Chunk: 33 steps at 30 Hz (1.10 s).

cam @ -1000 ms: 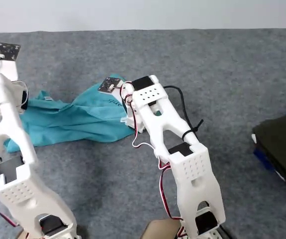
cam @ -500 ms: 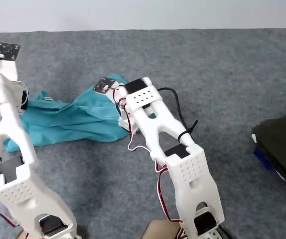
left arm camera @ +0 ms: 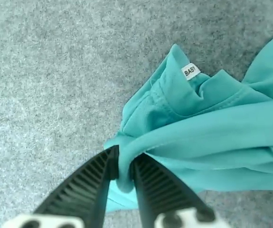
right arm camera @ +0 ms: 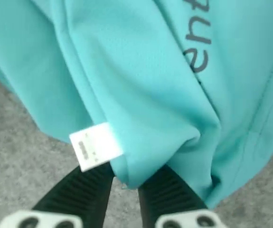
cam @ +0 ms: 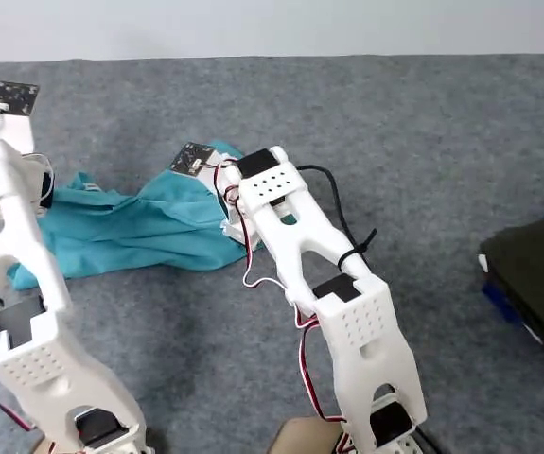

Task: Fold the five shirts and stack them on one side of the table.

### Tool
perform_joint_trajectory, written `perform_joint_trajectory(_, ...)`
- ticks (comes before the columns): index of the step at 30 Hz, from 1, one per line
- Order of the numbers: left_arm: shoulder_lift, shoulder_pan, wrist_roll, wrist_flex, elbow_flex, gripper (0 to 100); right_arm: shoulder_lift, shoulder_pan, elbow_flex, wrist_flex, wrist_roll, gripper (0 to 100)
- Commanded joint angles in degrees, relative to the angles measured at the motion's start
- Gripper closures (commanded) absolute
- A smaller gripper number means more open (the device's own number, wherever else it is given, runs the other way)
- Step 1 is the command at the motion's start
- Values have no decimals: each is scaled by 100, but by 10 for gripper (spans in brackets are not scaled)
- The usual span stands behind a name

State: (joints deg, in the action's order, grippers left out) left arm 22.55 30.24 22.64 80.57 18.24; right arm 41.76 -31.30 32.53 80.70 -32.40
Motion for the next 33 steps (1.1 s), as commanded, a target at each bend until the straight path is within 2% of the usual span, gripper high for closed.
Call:
perform_joint_trajectory(1, -334, -53, 44, 211, 215, 994, -752, 251, 668, 207, -202, 987)
perform_joint_trajectory(5, -1011, -281, 44, 448, 251, 994, -1103, 514, 1178, 602, -378, 987)
perform_joint_trajectory(14, -3253, -1398, -35, 905, 259, 994, -1974, 1209, 2400, 1314, -738, 987)
perform_joint_trajectory(19, -4396, -1846, -149, 809, 259, 994, -2536, 1613, 3165, 1763, -738, 987)
perform_joint_trajectory(24, -5468, -1925, -123, 281, 268, 994, -3169, 1982, 3833, 2185, -747, 987)
perform_joint_trajectory(33, -6919, -1890, 1055, -141, 268, 994, -4673, 2615, 3974, 2202, -791, 987)
